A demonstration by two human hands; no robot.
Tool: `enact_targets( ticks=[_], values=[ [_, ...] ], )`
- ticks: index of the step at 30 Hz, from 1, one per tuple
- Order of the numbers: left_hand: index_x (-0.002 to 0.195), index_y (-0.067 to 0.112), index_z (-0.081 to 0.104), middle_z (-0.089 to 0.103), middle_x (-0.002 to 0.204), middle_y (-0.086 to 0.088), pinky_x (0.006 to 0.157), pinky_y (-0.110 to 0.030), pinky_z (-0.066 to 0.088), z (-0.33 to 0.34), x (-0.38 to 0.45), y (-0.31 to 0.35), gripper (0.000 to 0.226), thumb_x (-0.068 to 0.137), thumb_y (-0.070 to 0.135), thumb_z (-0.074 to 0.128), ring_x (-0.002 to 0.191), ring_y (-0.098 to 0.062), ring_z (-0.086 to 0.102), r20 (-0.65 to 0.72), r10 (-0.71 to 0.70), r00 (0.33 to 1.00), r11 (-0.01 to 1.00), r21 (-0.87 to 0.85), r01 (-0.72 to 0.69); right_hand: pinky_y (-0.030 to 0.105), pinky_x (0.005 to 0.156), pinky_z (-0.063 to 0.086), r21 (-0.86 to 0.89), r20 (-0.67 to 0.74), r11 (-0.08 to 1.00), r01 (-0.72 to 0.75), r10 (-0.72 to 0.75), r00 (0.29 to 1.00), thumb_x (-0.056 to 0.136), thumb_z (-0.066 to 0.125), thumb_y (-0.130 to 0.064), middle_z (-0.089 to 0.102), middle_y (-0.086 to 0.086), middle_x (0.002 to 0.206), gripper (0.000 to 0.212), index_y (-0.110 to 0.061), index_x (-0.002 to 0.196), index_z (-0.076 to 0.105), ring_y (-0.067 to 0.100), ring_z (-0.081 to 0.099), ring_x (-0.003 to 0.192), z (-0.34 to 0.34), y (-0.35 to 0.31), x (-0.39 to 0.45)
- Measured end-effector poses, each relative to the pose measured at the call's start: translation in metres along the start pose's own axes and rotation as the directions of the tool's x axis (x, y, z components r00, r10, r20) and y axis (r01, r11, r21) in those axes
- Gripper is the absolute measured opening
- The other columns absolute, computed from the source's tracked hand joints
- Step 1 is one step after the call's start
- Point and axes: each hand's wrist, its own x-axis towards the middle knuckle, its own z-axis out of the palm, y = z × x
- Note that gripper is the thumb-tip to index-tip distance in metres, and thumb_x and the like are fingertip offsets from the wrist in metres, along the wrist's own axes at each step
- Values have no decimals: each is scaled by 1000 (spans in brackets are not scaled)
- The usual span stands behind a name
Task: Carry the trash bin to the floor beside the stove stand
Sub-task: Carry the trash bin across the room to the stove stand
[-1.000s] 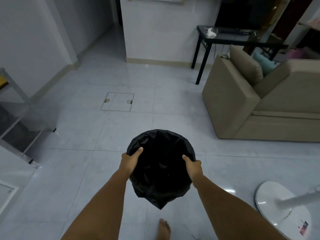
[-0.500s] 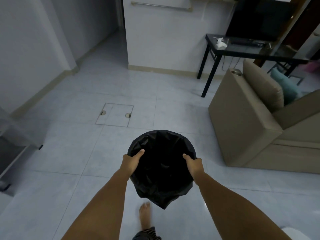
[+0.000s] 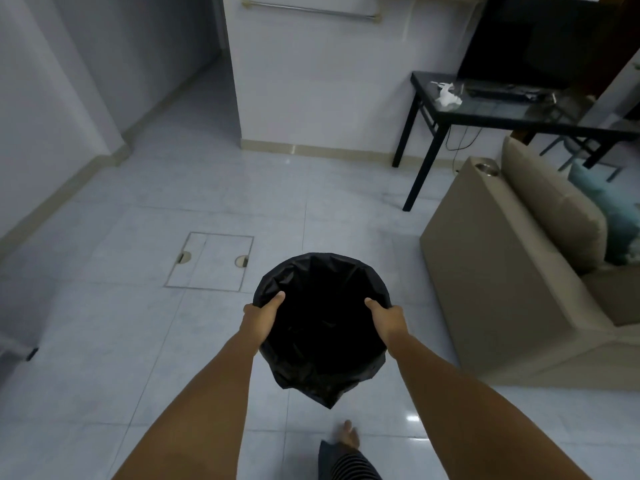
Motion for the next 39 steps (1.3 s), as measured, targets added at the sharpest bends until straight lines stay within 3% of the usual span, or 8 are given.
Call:
enact_targets(
  ticks=[9,18,27,33,39],
  values=[
    [153,3,26,44,150,-22,112,-51,37,52,114,92,102,80,61,66,135,-41,46,-109,-42,993,997,-69,34,50,107,42,-107,100,994,-14,24,995,86,63,-49,48,22,144,84,-2,148,31,41,50,128,14,-111,143],
    [151,1,31,47,147,-21,112,-51,38,98,204,174,102,78,64,66,133,-41,47,-229,-111,967,977,-201,65,52,107,42,-261,210,964,48,8,978,83,65,-51,48,22,143,87,-3,148,31,42,51,127,35,-234,277],
    [149,1,31,48,145,-22,110,-53,39,75,291,214,98,80,61,67,131,-42,49,-419,-187,888,929,-368,22,49,106,42,-374,397,907,191,-30,917,87,62,-49,47,22,143,84,-2,148,30,41,50,127,133,-316,369],
    [149,-1,30,46,146,-24,109,-51,40,48,322,236,90,86,53,66,132,-43,48,-504,-263,822,880,-474,-9,47,106,41,-441,503,862,250,7,864,88,62,-47,47,21,143,82,-2,148,30,40,49,128,202,-363,396],
    [147,1,36,51,144,-22,108,-52,43,17,334,249,97,78,61,69,128,-43,52,-555,-341,758,826,-562,-40,48,105,43,-486,624,794,364,24,781,85,63,-49,48,20,143,85,-3,149,29,38,51,127,275,-407,406]
  ],
)
